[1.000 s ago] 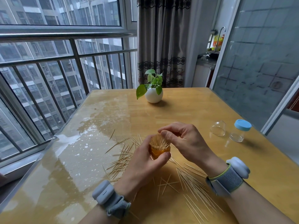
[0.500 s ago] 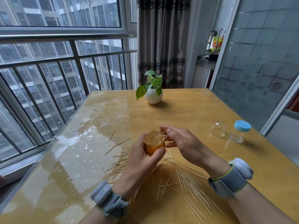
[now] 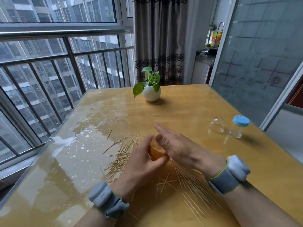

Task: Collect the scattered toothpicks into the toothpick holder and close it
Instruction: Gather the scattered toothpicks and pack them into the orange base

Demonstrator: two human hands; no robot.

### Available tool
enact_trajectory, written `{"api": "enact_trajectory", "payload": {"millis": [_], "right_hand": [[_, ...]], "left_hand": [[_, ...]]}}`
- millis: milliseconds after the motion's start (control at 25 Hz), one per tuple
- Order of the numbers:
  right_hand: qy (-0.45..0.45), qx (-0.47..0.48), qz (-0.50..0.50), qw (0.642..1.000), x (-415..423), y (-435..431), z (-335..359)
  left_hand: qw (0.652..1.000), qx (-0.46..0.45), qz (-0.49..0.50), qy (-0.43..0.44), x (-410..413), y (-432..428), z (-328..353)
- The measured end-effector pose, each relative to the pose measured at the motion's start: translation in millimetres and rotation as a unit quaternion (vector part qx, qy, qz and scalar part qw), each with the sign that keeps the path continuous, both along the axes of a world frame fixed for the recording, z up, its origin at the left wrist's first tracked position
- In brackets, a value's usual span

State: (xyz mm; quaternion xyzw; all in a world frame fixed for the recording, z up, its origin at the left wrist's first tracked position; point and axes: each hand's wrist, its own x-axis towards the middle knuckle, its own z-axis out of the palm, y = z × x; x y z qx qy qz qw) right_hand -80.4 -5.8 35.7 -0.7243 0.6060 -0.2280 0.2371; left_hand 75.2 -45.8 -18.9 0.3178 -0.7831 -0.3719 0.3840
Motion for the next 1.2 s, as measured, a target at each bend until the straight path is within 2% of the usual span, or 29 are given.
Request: {"api": "enact_trajectory", "payload": {"millis": [80, 120, 200, 280, 400, 800, 960, 1040, 1120, 1200], "right_hand": [[-0.045, 0.002, -0.041, 0.998, -17, 3, 11], [-0.034, -0.001, -0.072, 0.997, -26, 7, 12], [0.087, 0.029, -0.142, 0.986, -40, 21, 2], [0.205, 0.111, -0.184, 0.955, -41, 47, -18], [0.274, 0.139, -0.189, 0.933, -23, 82, -42], [0.247, 0.067, -0.103, 0.961, 30, 54, -70], [0.17, 0.019, -0.036, 0.985, 40, 23, -55], [0.195, 0.023, 0.046, 0.979, 38, -4, -39], [0.261, 0.074, 0.122, 0.955, 41, -30, -23], [0.331, 0.083, 0.158, 0.927, 49, -46, -15]], "left_hand": [[0.998, 0.014, 0.056, 0.025, 6, -9, 2], [0.998, 0.019, 0.064, 0.021, 7, -11, 3], [0.998, 0.015, 0.064, -0.003, 10, -12, 4], [0.998, 0.007, 0.065, -0.025, 11, -12, 9], [0.996, 0.03, 0.084, -0.011, 22, -18, 17], [0.96, 0.044, 0.236, -0.141, 133, -37, 4], [0.957, 0.035, 0.241, -0.158, 149, -38, -5], [0.958, 0.033, 0.238, -0.157, 152, -40, -8], [0.959, 0.038, 0.233, -0.156, 154, -39, -11], [0.962, 0.037, 0.227, -0.146, 154, -37, -12]]}}
